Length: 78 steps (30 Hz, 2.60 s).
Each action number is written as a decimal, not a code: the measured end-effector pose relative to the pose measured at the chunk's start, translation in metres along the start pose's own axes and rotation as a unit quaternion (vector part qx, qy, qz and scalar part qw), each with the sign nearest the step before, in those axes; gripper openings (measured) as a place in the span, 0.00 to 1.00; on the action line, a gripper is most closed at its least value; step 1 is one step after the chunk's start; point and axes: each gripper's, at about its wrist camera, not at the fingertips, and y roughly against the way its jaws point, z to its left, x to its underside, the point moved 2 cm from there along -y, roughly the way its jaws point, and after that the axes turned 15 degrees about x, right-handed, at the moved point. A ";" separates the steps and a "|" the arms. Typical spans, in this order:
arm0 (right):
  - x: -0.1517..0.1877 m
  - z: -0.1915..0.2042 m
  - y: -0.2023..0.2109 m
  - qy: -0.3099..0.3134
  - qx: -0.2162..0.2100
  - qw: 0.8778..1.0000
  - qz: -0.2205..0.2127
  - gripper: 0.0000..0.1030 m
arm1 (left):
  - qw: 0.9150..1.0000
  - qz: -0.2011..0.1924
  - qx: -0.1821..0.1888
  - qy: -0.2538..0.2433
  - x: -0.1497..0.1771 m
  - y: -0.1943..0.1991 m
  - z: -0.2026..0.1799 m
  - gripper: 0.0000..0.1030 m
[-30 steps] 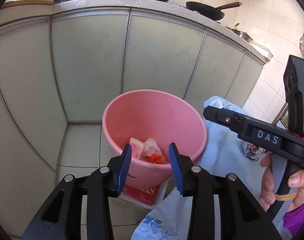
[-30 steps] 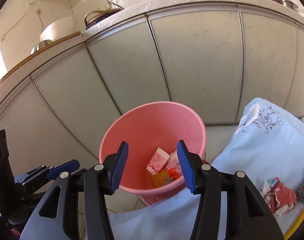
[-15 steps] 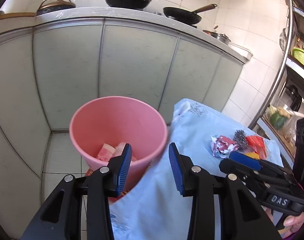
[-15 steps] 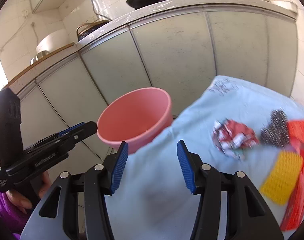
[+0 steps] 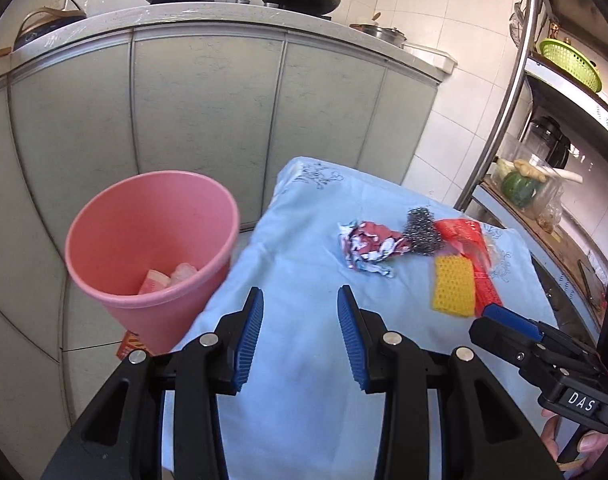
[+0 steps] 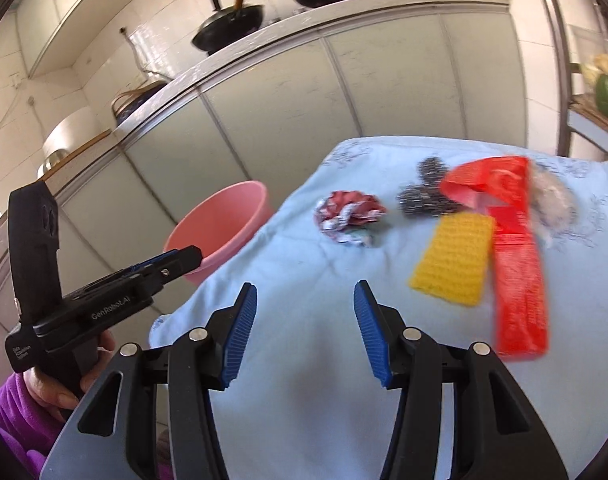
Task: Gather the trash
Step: 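Grasp the silver scouring pad with the left tool while the right tool grasps the clear plastic wrap, then lift both held items and carry them over the pink bucket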
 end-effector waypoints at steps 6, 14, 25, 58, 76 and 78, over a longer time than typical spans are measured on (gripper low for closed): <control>-0.005 -0.036 0.014 -0.007 0.068 0.997 -0.035 0.50 | 0.998 0.017 0.044 -0.050 -0.009 -0.018 -0.033 0.37; -0.008 -0.088 0.020 -0.040 0.115 0.992 -0.042 0.50 | 0.975 0.073 0.113 -0.177 -0.031 -0.076 -0.088 0.48; -0.019 -0.138 0.008 -0.073 0.153 0.985 -0.027 0.50 | 0.948 0.154 0.115 -0.252 -0.053 -0.184 -0.097 0.48; -0.078 -0.181 -0.108 -0.059 0.189 0.979 0.042 0.50 | 0.964 0.088 0.153 -0.198 -0.036 -0.103 -0.071 0.16; -0.056 -0.156 -0.008 -0.068 0.218 0.972 -0.054 0.25 | 0.979 0.034 0.154 -0.133 -0.016 -0.046 -0.061 0.16; -0.055 -0.151 0.006 -0.067 0.217 0.972 -0.067 0.25 | 0.980 0.027 0.151 -0.129 -0.015 -0.041 -0.061 0.16</control>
